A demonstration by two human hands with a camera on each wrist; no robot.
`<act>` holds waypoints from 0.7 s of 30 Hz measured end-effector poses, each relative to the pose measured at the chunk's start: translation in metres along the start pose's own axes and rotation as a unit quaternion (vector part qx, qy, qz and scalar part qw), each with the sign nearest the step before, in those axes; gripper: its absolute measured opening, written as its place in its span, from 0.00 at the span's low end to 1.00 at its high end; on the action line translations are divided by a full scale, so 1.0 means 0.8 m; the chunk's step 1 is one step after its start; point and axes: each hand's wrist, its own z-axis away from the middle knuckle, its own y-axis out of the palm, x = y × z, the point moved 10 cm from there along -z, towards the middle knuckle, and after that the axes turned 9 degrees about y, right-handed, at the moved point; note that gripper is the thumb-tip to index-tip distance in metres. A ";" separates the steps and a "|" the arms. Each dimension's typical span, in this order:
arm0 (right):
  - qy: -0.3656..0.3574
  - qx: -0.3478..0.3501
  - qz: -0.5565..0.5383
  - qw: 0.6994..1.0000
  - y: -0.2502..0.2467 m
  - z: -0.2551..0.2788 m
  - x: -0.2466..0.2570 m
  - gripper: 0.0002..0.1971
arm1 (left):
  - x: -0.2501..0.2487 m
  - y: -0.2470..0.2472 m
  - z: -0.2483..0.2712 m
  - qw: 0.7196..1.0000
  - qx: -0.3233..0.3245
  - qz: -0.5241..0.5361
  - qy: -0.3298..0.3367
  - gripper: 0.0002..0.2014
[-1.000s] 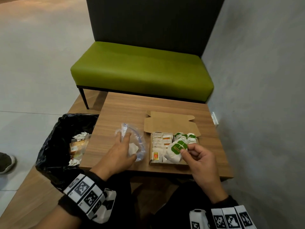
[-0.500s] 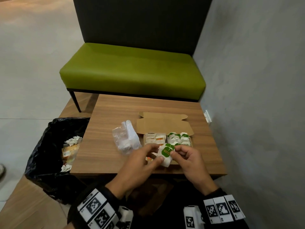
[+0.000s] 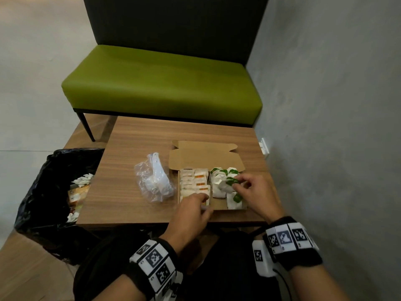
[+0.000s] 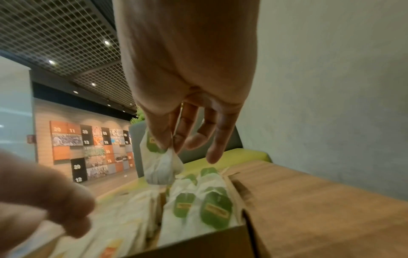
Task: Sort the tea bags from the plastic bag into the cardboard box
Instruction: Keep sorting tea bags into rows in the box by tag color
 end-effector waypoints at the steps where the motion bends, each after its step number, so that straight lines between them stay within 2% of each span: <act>1: 0.010 -0.017 0.023 1.000 -0.005 -0.008 -0.007 0.09 | 0.000 0.005 0.001 1.000 0.012 -0.022 0.005 0.21; 4: 0.024 -0.003 0.052 0.998 0.002 -0.024 -0.017 0.07 | 0.000 0.019 0.004 0.997 0.043 -0.057 0.031 0.21; 8: 0.040 0.103 -0.007 0.994 0.037 -0.032 -0.018 0.04 | 0.003 0.030 0.003 0.995 0.064 -0.064 0.040 0.20; 10: 0.040 0.135 0.048 0.989 0.058 -0.038 -0.021 0.03 | 0.005 0.032 0.003 0.994 0.068 -0.070 0.045 0.19; 14: 0.037 0.089 0.157 0.983 0.074 -0.057 -0.035 0.05 | 0.006 0.034 0.002 0.994 0.076 -0.064 0.046 0.20; 18: 0.027 0.042 0.172 0.984 0.072 -0.066 -0.032 0.11 | 0.006 0.034 0.000 0.993 0.082 -0.064 0.049 0.20; 21: 0.022 0.019 0.181 0.983 0.068 -0.069 -0.027 0.10 | 0.008 0.034 -0.001 0.994 0.080 -0.062 0.050 0.20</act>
